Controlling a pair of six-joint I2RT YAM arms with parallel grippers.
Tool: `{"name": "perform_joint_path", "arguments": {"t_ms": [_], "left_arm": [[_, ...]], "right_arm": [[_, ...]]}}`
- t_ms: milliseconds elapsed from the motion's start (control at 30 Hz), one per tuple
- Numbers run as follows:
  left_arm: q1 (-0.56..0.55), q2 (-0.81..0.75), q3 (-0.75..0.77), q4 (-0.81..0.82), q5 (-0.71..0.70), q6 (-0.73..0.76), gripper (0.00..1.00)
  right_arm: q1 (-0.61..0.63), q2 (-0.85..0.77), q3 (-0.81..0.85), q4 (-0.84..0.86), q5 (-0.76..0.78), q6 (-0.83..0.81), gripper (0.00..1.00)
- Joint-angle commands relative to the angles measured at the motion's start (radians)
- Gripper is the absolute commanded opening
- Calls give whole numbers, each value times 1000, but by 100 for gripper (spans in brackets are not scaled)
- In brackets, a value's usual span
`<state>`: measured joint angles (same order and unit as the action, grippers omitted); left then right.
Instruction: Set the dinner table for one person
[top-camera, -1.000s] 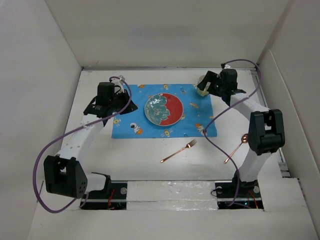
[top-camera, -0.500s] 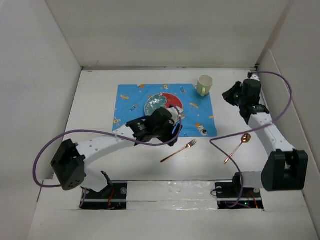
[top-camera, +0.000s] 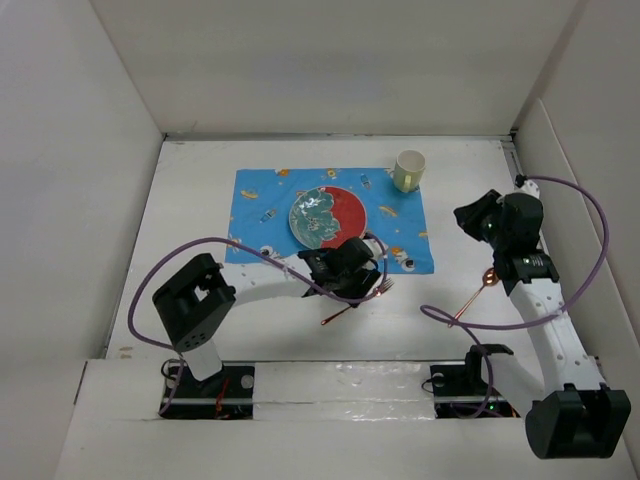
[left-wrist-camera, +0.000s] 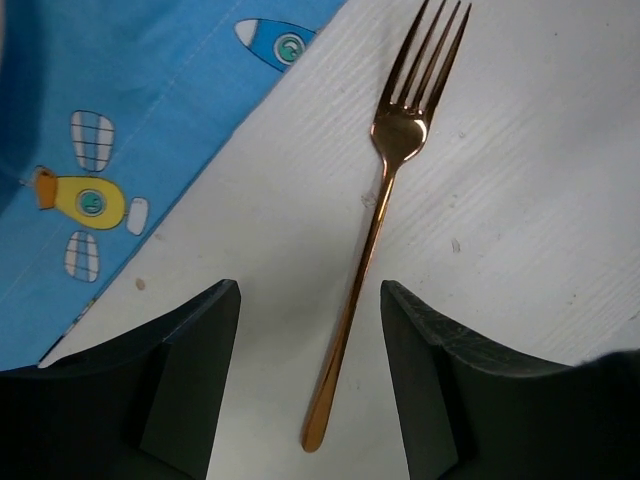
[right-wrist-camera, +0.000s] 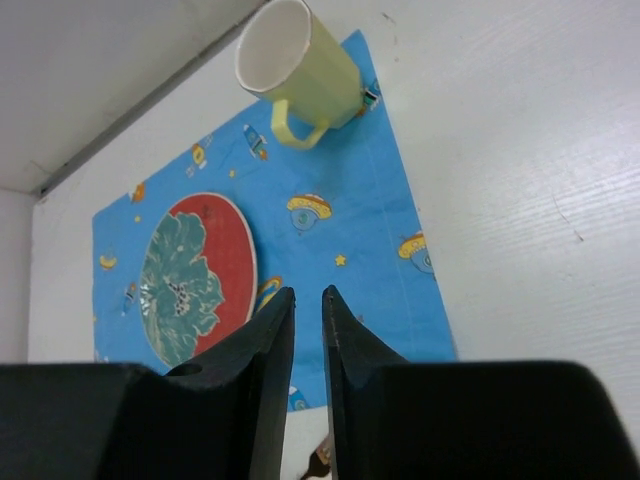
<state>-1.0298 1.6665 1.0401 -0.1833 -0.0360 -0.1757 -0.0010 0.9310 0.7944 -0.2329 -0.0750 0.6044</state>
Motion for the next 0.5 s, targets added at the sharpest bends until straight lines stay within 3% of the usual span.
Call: {"name": "perform_joint_path", "arguments": {"t_ms": [0, 333, 433, 467], "left_arm": [[-39, 30, 6, 45, -16, 22, 55], [-92, 130, -3, 77, -96, 9, 43], [-101, 165, -6, 79, -110, 8, 34], [-101, 180, -8, 79, -126, 8, 24]], "right_arm": [[-14, -34, -26, -36, -28, -8, 24], [-34, -66, -23, -55, -77, -6, 25], [-34, -75, -12, -74, -74, -8, 25], [-34, -74, -9, -74, -72, -9, 25]]}}
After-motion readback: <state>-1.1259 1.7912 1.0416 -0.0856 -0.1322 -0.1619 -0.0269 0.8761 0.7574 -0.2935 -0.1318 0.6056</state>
